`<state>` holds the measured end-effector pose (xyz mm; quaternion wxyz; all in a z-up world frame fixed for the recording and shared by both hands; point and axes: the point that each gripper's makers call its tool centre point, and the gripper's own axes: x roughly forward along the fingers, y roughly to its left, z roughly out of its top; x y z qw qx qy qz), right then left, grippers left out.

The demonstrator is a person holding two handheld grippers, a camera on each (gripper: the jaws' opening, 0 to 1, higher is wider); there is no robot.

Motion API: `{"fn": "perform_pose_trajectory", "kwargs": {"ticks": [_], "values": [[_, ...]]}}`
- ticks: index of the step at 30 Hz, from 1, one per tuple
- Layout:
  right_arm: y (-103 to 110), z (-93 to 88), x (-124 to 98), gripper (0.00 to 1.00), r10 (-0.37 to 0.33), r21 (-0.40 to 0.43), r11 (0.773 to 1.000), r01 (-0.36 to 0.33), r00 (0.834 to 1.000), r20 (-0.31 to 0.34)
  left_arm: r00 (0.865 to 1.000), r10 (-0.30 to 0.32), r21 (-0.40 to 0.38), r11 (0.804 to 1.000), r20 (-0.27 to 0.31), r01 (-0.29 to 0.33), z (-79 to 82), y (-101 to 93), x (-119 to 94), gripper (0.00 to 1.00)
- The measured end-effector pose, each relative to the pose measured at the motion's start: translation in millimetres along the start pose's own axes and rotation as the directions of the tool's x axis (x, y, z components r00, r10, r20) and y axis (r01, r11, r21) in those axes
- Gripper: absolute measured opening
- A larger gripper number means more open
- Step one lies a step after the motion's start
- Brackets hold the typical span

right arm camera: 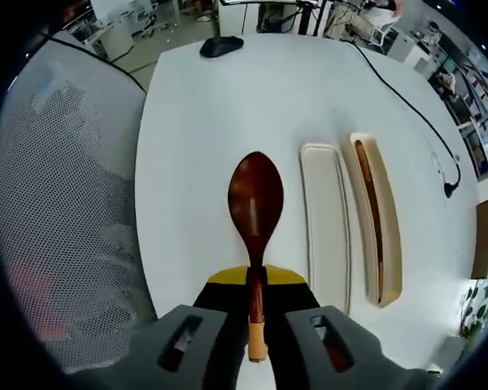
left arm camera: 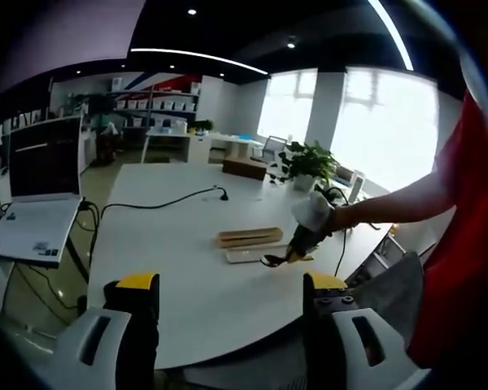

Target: Arrange the utensils inside the cutlery case until each visible utensil rests in its matching compartment.

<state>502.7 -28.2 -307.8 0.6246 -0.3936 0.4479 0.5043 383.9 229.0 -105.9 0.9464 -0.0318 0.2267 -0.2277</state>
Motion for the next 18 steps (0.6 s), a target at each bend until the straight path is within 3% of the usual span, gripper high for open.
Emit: {"fn": "perform_pose_trajectory", "kwargs": {"ticks": [18], "values": [[-40.3, 9.5, -26.4, 0.01, -0.022, -0.055, 0.998, 0.022, 1.0, 0.004, 1.0, 0.021, -0.022, 1.0, 0.003, -0.021, -3.5, 3.8, -0.5, 0.74]]}}
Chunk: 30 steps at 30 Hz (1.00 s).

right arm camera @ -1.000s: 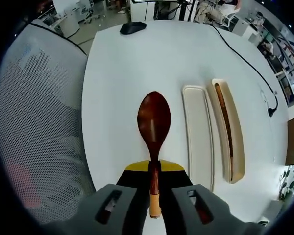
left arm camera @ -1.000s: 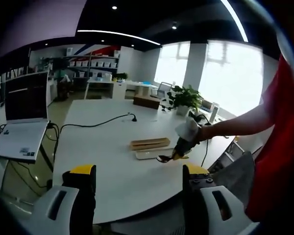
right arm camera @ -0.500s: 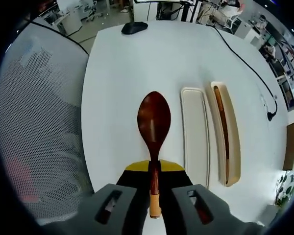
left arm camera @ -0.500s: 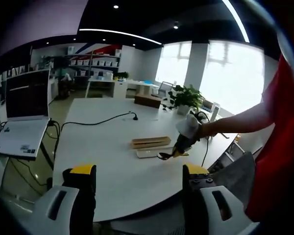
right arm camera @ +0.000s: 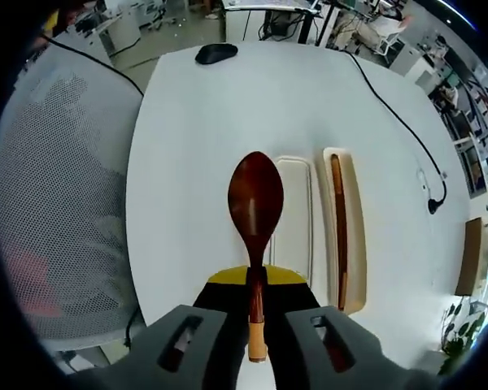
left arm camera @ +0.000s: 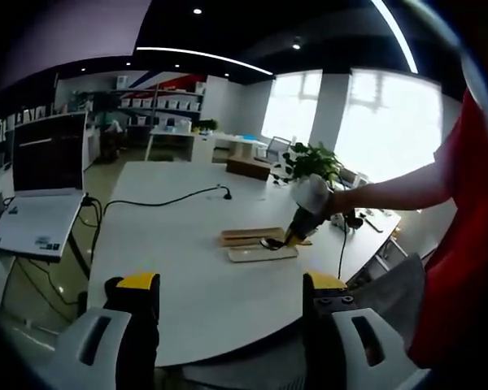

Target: Arrange the utensils inside the cutlery case until each visible utensil rests in its matching compartment.

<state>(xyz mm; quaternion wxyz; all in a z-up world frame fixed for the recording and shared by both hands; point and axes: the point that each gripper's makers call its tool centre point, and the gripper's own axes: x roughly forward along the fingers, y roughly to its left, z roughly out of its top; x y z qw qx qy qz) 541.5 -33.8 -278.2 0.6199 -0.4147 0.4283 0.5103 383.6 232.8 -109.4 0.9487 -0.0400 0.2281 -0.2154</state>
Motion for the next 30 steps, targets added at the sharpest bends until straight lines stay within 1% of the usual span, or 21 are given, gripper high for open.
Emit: {"fn": "perform_pose_trajectory", "kwargs": {"ticks": [8, 12, 16, 27, 29, 30], "values": [[-16.0, 0.1, -8.2, 0.01, -0.008, -0.01, 1.0, 0.008, 1.0, -0.002, 1.0, 0.008, -0.003, 1.0, -0.006, -0.008, -2.1, 2.2, -1.5, 0.74], [-23.9, 6.6, -14.5, 0.01, 0.001, 0.014, 1.0, -0.001, 0.999, 0.033, 1.0, 0.011, -0.002, 1.0, -0.009, -0.011, -2.3, 3.2, -1.7, 0.74], [-29.7, 10.1, -19.3, 0.01, -0.004, 0.021, 1.0, 0.003, 0.999, 0.045, 1.0, 0.016, -0.006, 1.0, -0.007, -0.016, -1.7, 5.2, -2.2, 0.74], [-40.2, 10.1, -23.9, 0.01, 0.002, 0.004, 1.0, -0.003, 0.999, 0.04, 1.0, 0.019, -0.009, 1.0, -0.01, -0.019, -2.8, 4.9, -0.5, 0.73], [-42.1, 12.7, -25.8, 0.01, 0.008, -0.009, 1.0, -0.007, 0.999, 0.054, 1.0, 0.021, -0.01, 1.0, -0.01, -0.021, -3.4, 5.4, -0.9, 0.74], [-44.8, 12.6, -26.1, 0.01, 0.005, -0.008, 1.0, -0.005, 0.999, 0.051, 1.0, 0.022, -0.011, 1.0, -0.011, -0.022, -3.7, 5.7, -1.1, 0.74]]}}
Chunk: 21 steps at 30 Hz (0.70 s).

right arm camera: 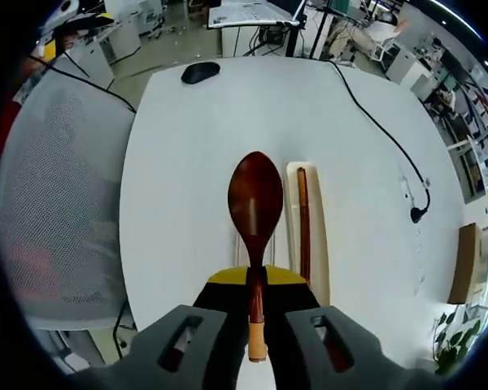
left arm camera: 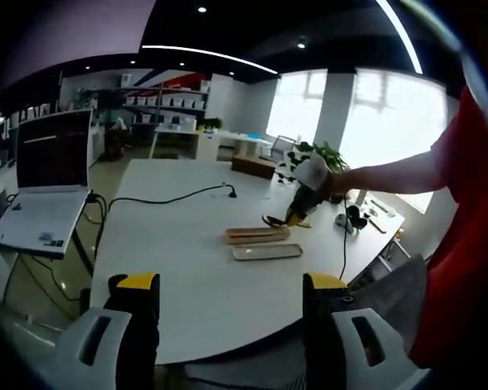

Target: Arrange the utensils inside the cutlery case until each visible utensil rests in its matching compartment.

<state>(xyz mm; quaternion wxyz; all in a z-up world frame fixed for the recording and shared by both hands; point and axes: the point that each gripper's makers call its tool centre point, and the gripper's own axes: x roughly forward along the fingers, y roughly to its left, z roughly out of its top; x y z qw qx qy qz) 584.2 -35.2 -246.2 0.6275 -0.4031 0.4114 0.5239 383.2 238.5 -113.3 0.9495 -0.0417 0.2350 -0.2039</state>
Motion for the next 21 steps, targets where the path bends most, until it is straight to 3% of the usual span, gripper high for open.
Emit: {"fn": "perform_pose_trajectory", "kwargs": {"ticks": [8, 21], "values": [[-11.8, 1.0, -4.4, 0.01, -0.017, 0.007, 1.0, 0.017, 1.0, 0.004, 1.0, 0.012, -0.008, 1.0, 0.001, -0.012, -0.1, 4.4, -0.8, 0.73], [-12.5, 0.0, 1.1, 0.01, -0.013, -0.005, 1.0, 0.013, 1.0, -0.016, 1.0, -0.006, 0.003, 1.0, -0.016, 0.006, 0.1, 0.1, 8.4, 0.73]]}}
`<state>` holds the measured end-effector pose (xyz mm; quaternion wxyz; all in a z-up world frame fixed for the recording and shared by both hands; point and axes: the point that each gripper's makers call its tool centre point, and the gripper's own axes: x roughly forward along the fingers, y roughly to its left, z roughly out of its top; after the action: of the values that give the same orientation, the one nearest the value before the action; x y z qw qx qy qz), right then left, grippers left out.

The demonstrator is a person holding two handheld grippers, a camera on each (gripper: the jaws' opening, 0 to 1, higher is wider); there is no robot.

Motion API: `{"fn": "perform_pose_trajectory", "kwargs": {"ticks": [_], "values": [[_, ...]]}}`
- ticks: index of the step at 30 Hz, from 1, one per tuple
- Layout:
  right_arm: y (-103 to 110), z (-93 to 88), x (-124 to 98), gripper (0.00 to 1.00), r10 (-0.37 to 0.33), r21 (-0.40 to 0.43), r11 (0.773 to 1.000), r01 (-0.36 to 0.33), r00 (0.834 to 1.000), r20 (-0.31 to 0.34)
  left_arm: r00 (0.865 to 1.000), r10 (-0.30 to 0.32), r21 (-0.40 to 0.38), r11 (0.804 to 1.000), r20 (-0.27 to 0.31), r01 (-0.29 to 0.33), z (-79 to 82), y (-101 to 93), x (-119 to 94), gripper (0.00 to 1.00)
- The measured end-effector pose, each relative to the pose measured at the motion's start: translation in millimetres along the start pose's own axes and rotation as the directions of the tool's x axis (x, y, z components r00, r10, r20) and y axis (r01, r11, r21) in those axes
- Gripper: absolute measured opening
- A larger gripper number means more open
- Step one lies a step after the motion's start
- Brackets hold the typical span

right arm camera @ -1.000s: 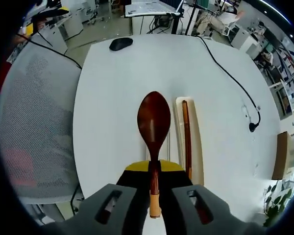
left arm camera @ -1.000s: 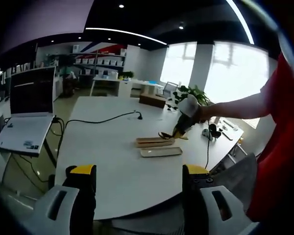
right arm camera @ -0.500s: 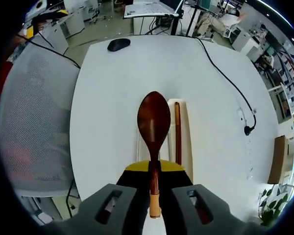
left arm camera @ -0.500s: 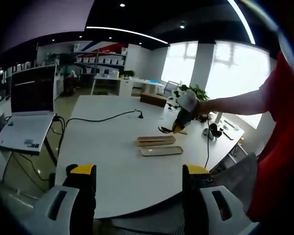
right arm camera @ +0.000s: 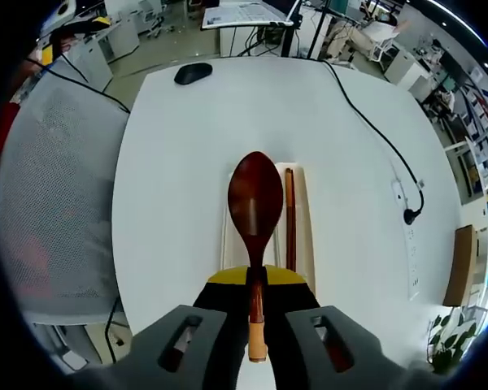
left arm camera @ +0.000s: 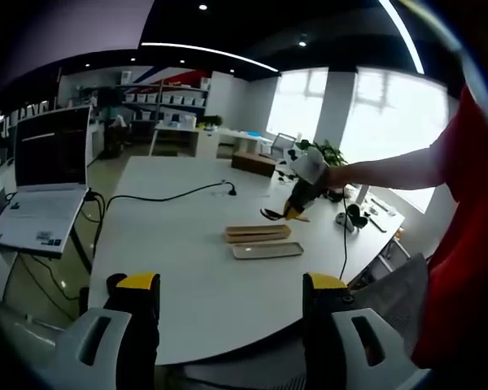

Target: Arrange the utensils inside the cutlery case until each visible utensil rests in its matching compartment.

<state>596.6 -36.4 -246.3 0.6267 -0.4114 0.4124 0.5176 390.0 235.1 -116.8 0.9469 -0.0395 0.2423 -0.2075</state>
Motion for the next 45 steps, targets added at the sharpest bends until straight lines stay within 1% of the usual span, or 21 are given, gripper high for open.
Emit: {"fn": "perform_pose_trajectory", "kwargs": {"ticks": [5, 9, 11, 14, 17, 20, 30, 34, 37, 45], "values": [[-4.3, -5.4, 5.7, 0.01, 0.003, -0.005, 1.0, -0.004, 1.0, -0.013, 1.0, -0.001, 0.008, 1.0, -0.003, 0.001, 2.1, 1.3, 1.8, 0.72], [-14.2, -10.1, 12.0, 0.01, -0.009, -0.006, 1.0, 0.008, 1.0, -0.017, 1.0, 0.003, 0.004, 1.0, -0.006, -0.003, 2.3, 3.1, 3.5, 0.72], [-21.2, -12.5, 19.1, 0.01, -0.011, 0.003, 1.0, 0.011, 1.0, -0.021, 1.0, 0.004, -0.002, 1.0, -0.011, -0.004, 0.4, 4.3, 6.0, 0.72], [-31.8, -16.5, 28.0, 0.01, -0.038, 0.01, 0.999, 0.039, 0.999, -0.027, 1.0, 0.005, -0.001, 1.0, -0.03, -0.005, -3.1, 4.8, 9.3, 0.72], [-40.1, -18.7, 36.3, 0.01, -0.061, -0.006, 0.998, 0.061, 0.998, -0.023, 0.999, 0.007, -0.005, 1.0, -0.032, -0.008, -2.0, 5.6, 10.4, 0.72], [-44.3, -20.5, 43.7, 0.01, -0.056, 0.006, 0.998, 0.056, 0.998, -0.031, 0.999, 0.011, -0.011, 1.0, -0.041, -0.011, -3.1, 7.9, 13.4, 0.72], [-56.2, -4.0, 63.6, 0.01, -0.038, -0.014, 0.999, 0.038, 0.999, -0.018, 0.999, 0.016, -0.003, 1.0, -0.049, -0.016, 1.0, 10.3, 19.5, 0.72], [-57.1, -2.5, 73.0, 0.01, -0.027, -0.028, 0.999, 0.027, 0.999, -0.029, 0.998, 0.031, -0.011, 0.999, -0.049, -0.031, 0.5, 13.3, 18.0, 0.72], [-57.0, -1.3, 81.6, 0.01, -0.011, -0.026, 1.0, 0.01, 0.999, -0.035, 0.998, 0.04, -0.015, 0.999, -0.051, -0.041, -1.1, 14.8, 15.5, 0.72], [-57.0, 0.9, 97.2, 0.01, 0.009, -0.029, 1.0, -0.011, 0.998, -0.055, 0.996, 0.062, -0.031, 0.997, -0.061, -0.064, -5.3, 20.0, 12.4, 0.72]]}}
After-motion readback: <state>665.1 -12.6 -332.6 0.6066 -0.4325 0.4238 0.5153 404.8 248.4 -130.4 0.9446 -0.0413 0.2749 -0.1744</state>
